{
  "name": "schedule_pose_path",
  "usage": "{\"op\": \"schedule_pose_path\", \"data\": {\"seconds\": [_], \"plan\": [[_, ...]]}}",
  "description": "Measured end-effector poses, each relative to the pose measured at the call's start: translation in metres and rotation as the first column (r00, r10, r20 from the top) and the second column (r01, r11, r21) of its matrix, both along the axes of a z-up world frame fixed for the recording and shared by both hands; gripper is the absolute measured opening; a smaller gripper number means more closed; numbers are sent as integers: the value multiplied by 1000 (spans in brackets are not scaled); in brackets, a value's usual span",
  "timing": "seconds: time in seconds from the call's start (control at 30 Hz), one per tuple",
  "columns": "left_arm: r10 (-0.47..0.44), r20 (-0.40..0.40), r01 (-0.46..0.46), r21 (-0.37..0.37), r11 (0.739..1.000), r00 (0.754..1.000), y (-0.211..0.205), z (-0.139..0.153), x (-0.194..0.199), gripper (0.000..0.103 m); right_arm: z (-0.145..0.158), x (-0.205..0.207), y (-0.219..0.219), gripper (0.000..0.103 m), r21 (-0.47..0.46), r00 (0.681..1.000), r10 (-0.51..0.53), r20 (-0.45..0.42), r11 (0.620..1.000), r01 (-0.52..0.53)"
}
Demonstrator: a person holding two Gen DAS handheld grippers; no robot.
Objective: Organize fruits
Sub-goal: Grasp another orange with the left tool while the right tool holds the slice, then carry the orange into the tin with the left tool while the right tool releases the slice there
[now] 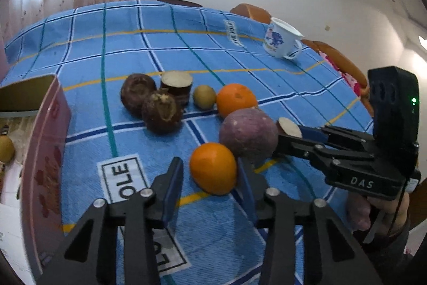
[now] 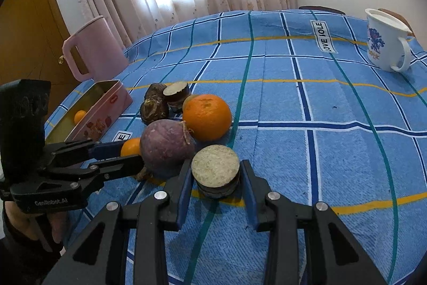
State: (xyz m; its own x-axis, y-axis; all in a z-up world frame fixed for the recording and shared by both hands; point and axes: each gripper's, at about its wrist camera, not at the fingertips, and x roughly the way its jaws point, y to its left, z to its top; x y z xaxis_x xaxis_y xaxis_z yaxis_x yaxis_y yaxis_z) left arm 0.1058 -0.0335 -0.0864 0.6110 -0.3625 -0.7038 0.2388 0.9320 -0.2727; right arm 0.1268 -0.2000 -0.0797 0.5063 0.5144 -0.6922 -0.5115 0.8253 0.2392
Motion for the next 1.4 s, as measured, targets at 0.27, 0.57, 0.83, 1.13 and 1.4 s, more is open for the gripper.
{"op": "schedule_pose_path", "data": {"seconds": [0.27, 0.57, 0.83, 1.13, 1.4], "plan": [[30, 64, -32, 29, 999, 997, -3, 5, -11, 36, 14, -15, -7, 36, 39, 993, -5, 119, 999, 0], [77, 183, -92, 74, 993, 980, -4, 18, -28, 36, 24, -28, -10, 36, 50, 976, -24, 218, 999, 14], [95, 275, -132, 120, 984, 957, -8, 28, -44, 36, 29, -40, -6, 36, 17, 955, -33, 296, 999, 29], [118, 336, -175, 145, 974, 935, -8, 35, -54, 36, 32, -47, -9, 36, 27, 939, -42, 340, 999, 35], [139, 379, -211, 155, 965, 915, -5, 41, -61, 36, 36, -59, -8, 36, 25, 916, -52, 397, 999, 46]]}}
